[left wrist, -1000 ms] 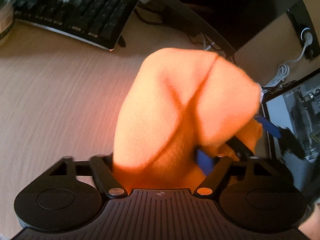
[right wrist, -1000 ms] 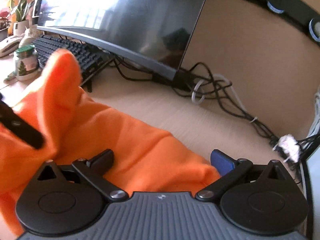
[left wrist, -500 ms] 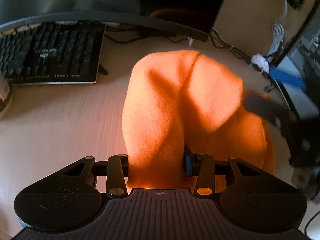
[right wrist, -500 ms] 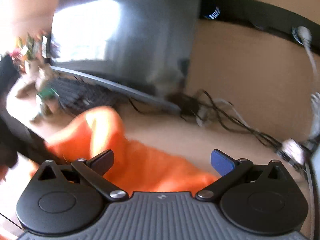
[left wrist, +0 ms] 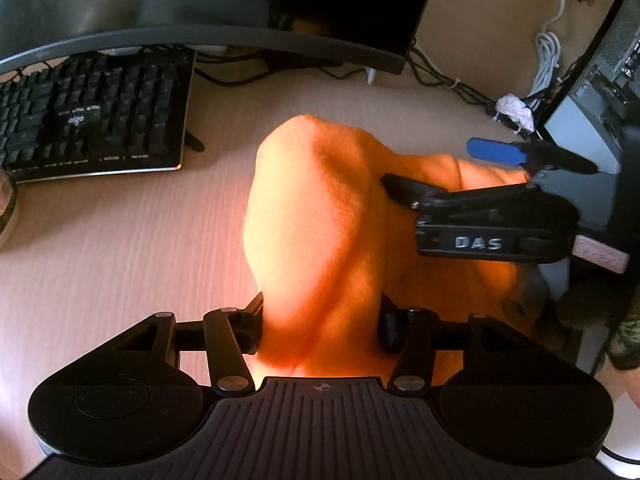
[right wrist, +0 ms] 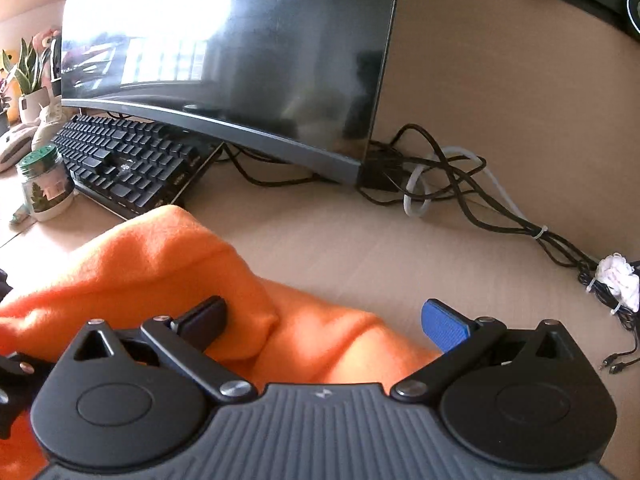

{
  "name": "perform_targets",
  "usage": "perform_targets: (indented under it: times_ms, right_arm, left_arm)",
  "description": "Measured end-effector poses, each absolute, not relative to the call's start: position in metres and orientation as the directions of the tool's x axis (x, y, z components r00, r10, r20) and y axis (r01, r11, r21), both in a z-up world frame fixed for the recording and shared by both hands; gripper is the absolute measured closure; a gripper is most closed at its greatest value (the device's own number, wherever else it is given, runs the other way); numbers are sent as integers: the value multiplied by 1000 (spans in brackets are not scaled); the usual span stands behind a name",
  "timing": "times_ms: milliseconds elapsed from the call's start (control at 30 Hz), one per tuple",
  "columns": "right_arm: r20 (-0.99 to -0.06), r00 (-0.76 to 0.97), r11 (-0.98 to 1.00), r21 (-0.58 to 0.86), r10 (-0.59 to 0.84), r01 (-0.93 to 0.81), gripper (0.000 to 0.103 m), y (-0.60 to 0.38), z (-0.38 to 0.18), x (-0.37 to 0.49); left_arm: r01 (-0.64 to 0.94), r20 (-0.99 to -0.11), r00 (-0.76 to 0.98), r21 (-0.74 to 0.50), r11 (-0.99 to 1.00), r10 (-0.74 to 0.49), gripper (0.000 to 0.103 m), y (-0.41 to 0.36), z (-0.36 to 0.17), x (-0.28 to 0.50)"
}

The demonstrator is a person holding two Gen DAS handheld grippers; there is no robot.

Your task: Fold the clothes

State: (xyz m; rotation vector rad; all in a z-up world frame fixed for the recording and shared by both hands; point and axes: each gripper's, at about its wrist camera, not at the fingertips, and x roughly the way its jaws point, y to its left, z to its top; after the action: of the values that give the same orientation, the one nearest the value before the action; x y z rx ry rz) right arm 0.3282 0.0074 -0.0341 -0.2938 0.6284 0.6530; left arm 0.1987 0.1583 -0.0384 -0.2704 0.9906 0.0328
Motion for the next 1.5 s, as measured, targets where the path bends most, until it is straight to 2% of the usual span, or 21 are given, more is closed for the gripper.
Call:
perform_targets:
  times_ms: [167,267,333,433,600,800,1000,1167,1267,1367,1433,1500]
  right_arm:
    - [-567,674,782,-80,475,-618,0,-16,-12,308]
    - [-538,748,812,-184,388,-554,0,-44,-11,290]
    - [-585,742,806,-237,328,-543,0,-59,-29,283]
    - [-691,649,786,-191,318,-588,0,-70,-60,274]
    - [-673,643,808,-115,364,-578,0,-70,-77,257]
    - [-655,646,819,-70,393,-569,0,-79,-80,257]
    - [-650,662,834,-77,374,-547,0,-106,-70,243]
    - [-637,704,896,-46,314,-441,0,-166,-42,220]
    - [-622,707,919,50,335,-392,0,-197,-17,208]
    - [-550,727,904,144,411,-402,0,-208,14,200]
    - [-518,742,899,143,425,-415,0,-196,26,203]
    - [-537,740,901,97,405,-423,0,-173,19,213]
  left_arm:
    - [-167,-823,560,-225,960,-96,62,161,-38,198]
    - [-172,-812,573,-251,952,-111,69,162,-30,198]
    - [-157,-799,588,-271,950,-130,71,159,-19,198]
    - [-73,-763,625,-268,961,-165,72,135,4,203]
    - [96,-745,624,-227,969,-236,71,68,19,223]
    - [235,-797,499,-253,939,-340,61,0,-11,257]
    - [243,-799,448,-324,914,-402,52,-4,-20,273]
    - [181,-732,392,-532,827,-556,28,25,-29,273]
    - [105,-674,378,-650,753,-634,27,44,-36,268]
    - [20,-618,388,-736,677,-683,26,65,-41,264]
    - [-3,-601,417,-752,659,-682,26,78,-36,260]
    - [1,-591,458,-746,666,-664,21,90,-24,253]
